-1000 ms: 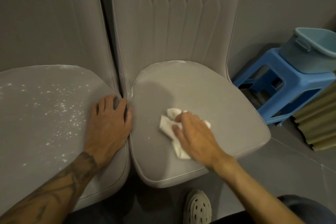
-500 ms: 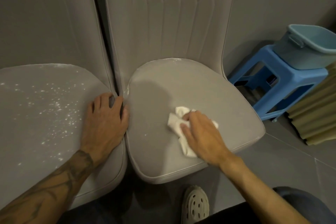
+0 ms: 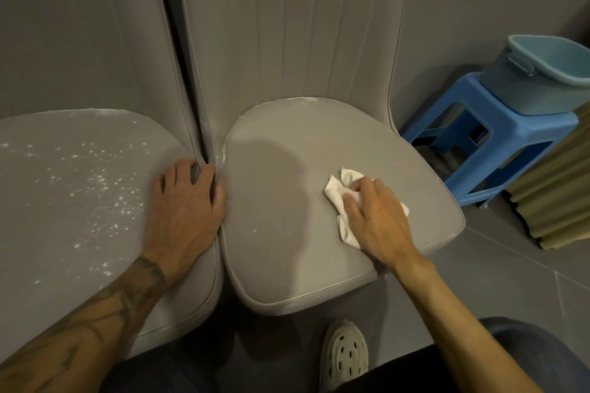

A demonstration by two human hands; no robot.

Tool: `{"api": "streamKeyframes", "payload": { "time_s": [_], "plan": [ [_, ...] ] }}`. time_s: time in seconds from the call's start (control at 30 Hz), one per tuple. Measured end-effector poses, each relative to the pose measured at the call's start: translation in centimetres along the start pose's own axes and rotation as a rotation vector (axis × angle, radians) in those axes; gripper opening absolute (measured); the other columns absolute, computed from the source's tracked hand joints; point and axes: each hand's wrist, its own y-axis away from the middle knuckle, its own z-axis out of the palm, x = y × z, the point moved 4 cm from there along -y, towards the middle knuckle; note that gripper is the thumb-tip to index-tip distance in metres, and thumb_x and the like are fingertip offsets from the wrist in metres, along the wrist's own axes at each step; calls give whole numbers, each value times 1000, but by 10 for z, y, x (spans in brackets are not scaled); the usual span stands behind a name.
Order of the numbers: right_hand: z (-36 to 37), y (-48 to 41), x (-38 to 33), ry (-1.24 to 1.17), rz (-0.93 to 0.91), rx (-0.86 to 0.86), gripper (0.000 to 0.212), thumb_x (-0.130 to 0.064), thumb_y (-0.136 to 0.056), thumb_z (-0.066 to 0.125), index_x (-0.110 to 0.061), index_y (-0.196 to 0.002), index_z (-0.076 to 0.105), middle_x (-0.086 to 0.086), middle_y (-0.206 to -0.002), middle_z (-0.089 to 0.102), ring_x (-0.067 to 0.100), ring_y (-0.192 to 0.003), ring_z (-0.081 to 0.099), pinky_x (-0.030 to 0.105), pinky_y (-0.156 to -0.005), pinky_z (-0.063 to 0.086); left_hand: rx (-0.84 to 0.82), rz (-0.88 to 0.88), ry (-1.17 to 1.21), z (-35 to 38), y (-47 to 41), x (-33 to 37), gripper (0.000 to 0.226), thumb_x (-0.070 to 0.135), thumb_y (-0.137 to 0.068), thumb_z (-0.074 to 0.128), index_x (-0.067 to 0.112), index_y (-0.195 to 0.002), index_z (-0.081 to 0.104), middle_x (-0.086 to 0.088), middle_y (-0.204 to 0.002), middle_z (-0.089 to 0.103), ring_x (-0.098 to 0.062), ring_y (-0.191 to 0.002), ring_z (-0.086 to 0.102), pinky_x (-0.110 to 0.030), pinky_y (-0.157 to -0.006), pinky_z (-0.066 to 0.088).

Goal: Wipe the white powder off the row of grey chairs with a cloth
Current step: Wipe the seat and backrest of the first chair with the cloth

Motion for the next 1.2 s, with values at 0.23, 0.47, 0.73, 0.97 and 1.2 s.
{"api": "streamKeyframes", "payload": {
  "time_s": [0.23,0.47,0.73,0.97,1.2],
  "plan": [
    [6,67,-73,-69,-304,-124,20,-42,-104,39,-27,-114,49,-9,-103,50,12,-91,45,28,-82,36,12,9,3,1,1,1,29,33,-105,45,14,-122,60,-19,-127,52,-36,-112,50,-49,-96,38],
    [0,53,-39,-18,5,64,18,-37,-103,42,-22,-107,50,-4,-99,50,16,-85,47,31,-74,36,14,18,-15,0,1,1,28,33,-105,46,14,-122,58,-18,-125,52,-35,-111,49,-49,-95,40],
    [-3,61,-28,-11,-85,13,16,-38,-104,42,-25,-110,49,-5,-101,49,14,-86,45,36,-78,43,2,5,8,-2,2,2,37,38,-103,37,14,-120,59,-18,-125,52,-37,-110,50,-51,-94,41],
    [15,91,-88,-96,-58,32,21,-35,-103,42,-18,-105,52,0,-100,51,20,-86,47,39,-77,44,2,7,-7,-2,0,2,36,37,-103,38,13,-118,59,-19,-124,51,-38,-109,49,-51,-92,40],
    [-5,69,-22,-54,15,60,18,-38,-103,40,-22,-104,48,-4,-98,49,18,-86,48,38,-77,43,6,1,7,-1,1,1,31,34,-105,41,12,-120,57,-20,-124,50,-38,-110,49,-52,-93,40]
  ]
}}
